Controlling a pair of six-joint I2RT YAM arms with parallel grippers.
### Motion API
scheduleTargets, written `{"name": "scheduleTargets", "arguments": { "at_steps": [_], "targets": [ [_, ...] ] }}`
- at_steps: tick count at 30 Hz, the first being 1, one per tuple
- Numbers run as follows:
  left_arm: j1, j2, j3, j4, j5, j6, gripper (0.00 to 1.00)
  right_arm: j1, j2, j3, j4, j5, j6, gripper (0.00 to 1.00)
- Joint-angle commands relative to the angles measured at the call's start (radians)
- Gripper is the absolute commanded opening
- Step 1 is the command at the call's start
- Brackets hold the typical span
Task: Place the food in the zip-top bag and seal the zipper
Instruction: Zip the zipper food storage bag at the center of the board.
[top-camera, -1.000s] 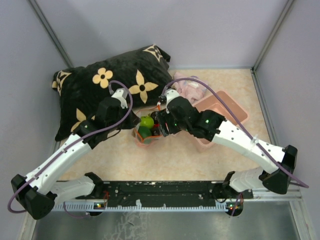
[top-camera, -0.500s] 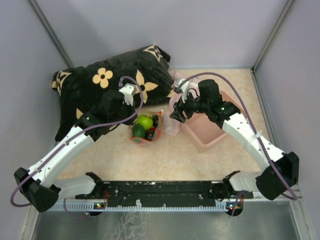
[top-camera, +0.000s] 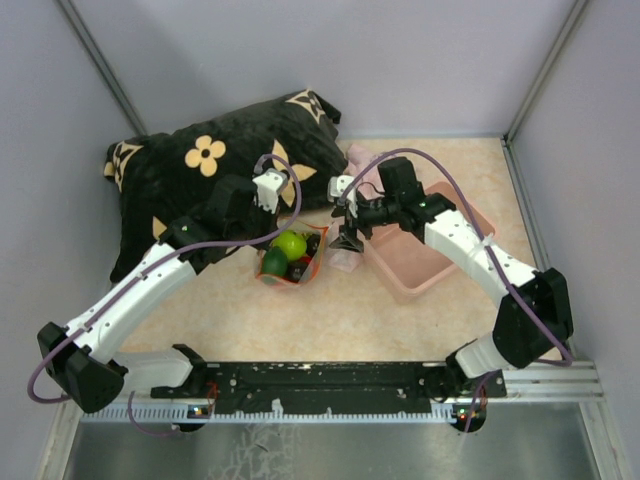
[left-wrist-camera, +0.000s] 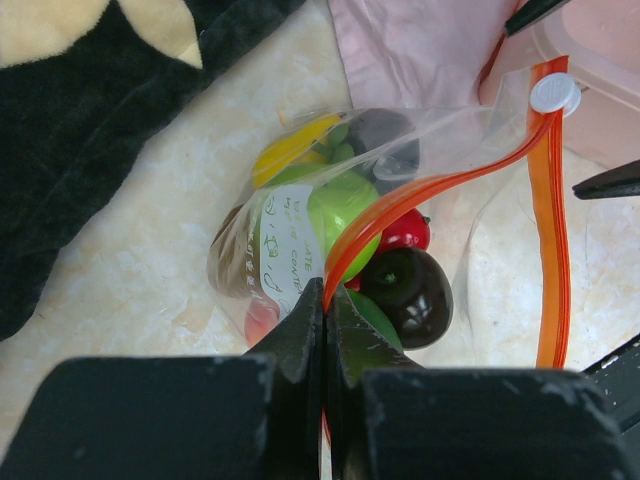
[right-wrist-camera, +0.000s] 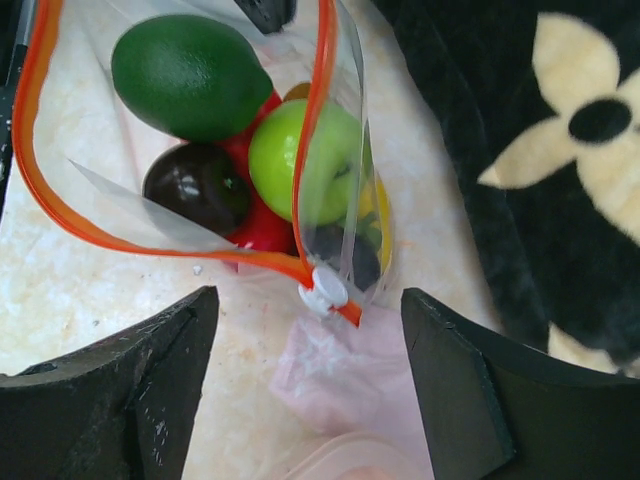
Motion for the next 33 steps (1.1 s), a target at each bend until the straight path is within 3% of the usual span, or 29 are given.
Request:
{"name": "scheduleTargets", "arguments": {
  "at_steps": [1, 12, 20, 22, 23, 26, 33],
  "targets": [
    [0.005, -0.002, 0.023, 0.014, 0.054, 0.043, 0.00, -0.002, 0.012, 0.000, 0.098, -0.137, -0.135, 0.72],
    [0.005, -0.006, 0.020, 0.024, 0.098, 0.047, 0.00, -0.001, 0.090, 0.044, -0.020, -0.188, -0.249, 0.56],
    [0.005, -0.013, 0.041, 0.004, 0.043, 0.019, 0.00, -0.001, 0.051, 0.037, 0.059, -0.234, -0.152, 0.16],
    [0.005, -0.030, 0.050, -0.005, 0.014, 0.002, 0.00, 0.000, 0.046, 0.044, 0.079, -0.243, -0.108, 0.02],
    [0.005, -0.042, 0.051, -0.011, -0.003, -0.008, 0.00, -0.001, 0.045, 0.045, 0.094, -0.243, -0.073, 0.00],
    [0.005, -0.087, 0.043, -0.021, -0.066, -0.043, 0.07, -0.001, 0.036, 0.037, 0.159, -0.222, 0.049, 0.00],
    [0.005, -0.246, -0.015, -0.039, -0.218, -0.148, 0.37, -0.002, -0.007, 0.008, 0.308, -0.093, 0.372, 0.00]
  ]
}}
